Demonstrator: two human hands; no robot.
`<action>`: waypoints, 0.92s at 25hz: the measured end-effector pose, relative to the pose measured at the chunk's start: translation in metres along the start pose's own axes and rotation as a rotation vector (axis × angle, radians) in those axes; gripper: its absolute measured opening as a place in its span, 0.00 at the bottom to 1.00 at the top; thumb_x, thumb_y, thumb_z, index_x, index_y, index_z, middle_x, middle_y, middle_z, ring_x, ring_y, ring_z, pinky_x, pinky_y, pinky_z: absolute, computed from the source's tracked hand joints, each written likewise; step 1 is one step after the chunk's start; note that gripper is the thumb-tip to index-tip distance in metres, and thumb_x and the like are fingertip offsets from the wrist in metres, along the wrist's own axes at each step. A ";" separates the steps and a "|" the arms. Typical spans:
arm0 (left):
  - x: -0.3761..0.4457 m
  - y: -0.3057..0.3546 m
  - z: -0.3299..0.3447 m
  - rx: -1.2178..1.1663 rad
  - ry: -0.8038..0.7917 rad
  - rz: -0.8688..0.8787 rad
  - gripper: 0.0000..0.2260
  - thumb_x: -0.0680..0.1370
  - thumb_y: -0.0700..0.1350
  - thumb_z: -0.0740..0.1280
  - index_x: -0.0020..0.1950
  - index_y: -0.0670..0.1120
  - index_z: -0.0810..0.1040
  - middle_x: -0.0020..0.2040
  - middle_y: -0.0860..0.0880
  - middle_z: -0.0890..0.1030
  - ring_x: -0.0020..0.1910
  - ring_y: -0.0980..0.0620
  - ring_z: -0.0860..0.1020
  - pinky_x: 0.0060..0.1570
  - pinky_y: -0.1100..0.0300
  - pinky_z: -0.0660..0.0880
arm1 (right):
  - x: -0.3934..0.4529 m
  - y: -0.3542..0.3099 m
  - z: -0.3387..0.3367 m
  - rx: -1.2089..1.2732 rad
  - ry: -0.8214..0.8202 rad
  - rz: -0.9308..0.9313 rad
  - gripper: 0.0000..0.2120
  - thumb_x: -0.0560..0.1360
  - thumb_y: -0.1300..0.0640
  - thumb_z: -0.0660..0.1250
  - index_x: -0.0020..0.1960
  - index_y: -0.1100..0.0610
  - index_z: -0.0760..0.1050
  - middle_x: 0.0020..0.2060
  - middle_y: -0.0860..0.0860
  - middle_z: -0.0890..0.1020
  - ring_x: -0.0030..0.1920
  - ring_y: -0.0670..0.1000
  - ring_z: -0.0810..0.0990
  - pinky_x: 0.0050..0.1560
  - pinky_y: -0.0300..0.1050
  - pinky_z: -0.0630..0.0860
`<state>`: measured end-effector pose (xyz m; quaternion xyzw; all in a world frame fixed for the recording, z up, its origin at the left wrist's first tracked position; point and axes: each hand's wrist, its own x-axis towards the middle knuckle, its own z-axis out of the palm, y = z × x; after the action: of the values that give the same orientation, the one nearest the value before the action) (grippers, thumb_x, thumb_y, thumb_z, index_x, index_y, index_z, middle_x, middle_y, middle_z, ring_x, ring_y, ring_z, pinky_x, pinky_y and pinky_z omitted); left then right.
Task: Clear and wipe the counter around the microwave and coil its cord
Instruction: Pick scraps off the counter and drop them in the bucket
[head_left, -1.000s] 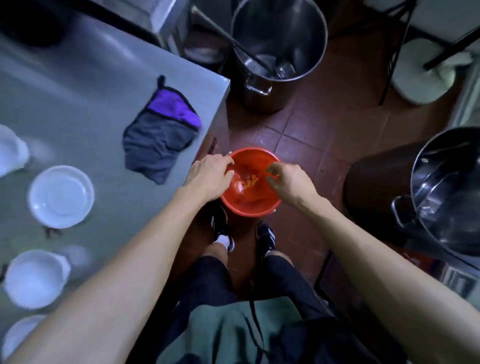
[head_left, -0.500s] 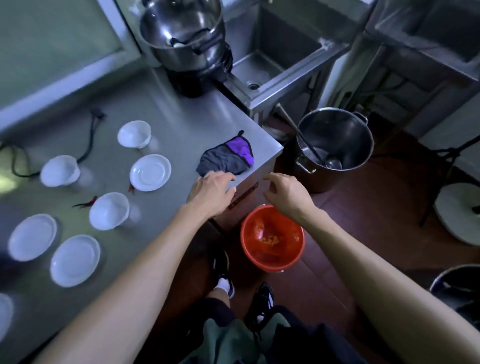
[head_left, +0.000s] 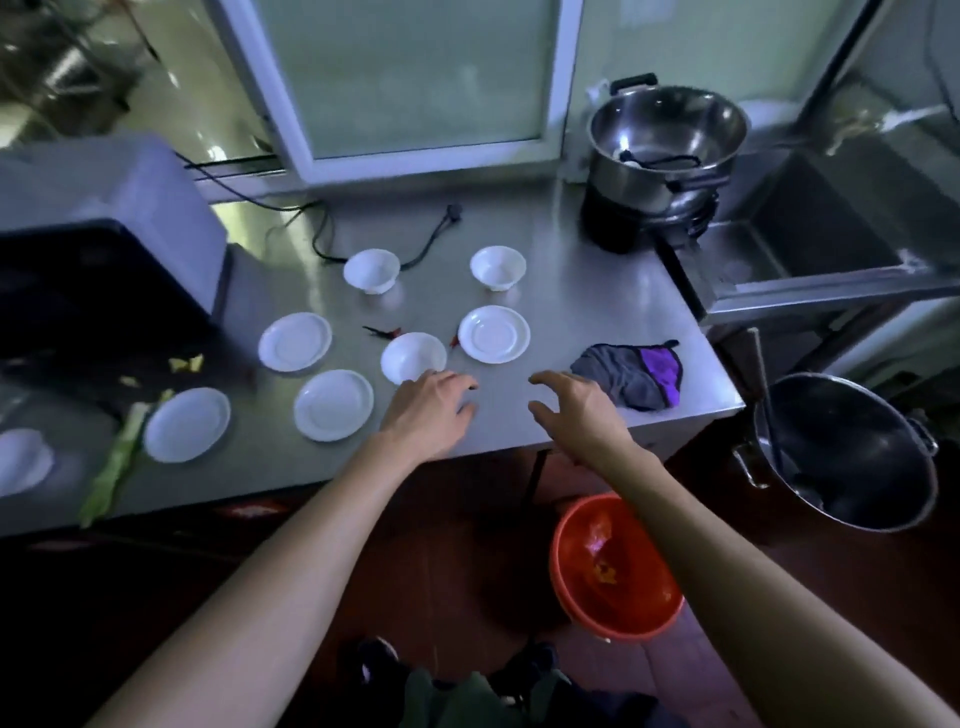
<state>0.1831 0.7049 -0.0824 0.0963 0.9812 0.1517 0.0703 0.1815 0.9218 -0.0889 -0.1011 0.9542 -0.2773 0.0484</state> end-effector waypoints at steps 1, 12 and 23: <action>-0.009 -0.017 -0.006 0.002 0.015 -0.026 0.15 0.80 0.50 0.63 0.66 0.50 0.76 0.64 0.49 0.79 0.62 0.44 0.75 0.55 0.48 0.74 | 0.008 -0.015 0.008 -0.008 -0.020 -0.021 0.19 0.78 0.53 0.68 0.68 0.54 0.75 0.62 0.54 0.81 0.58 0.57 0.79 0.54 0.51 0.77; -0.145 -0.251 -0.064 -0.109 0.190 -0.345 0.15 0.79 0.47 0.63 0.65 0.48 0.77 0.60 0.47 0.80 0.59 0.43 0.77 0.53 0.48 0.75 | 0.061 -0.242 0.158 0.008 -0.205 -0.260 0.18 0.77 0.54 0.68 0.67 0.54 0.76 0.62 0.53 0.81 0.61 0.55 0.79 0.58 0.49 0.75; -0.233 -0.391 -0.072 -0.223 0.273 -0.566 0.14 0.79 0.50 0.63 0.64 0.51 0.77 0.61 0.49 0.80 0.59 0.46 0.77 0.55 0.48 0.76 | 0.073 -0.372 0.260 -0.062 -0.344 -0.396 0.19 0.76 0.55 0.69 0.67 0.55 0.76 0.61 0.56 0.82 0.58 0.59 0.81 0.56 0.52 0.78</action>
<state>0.3322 0.2696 -0.1104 -0.2096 0.9468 0.2441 -0.0122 0.2108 0.4639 -0.1101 -0.3328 0.9016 -0.2309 0.1517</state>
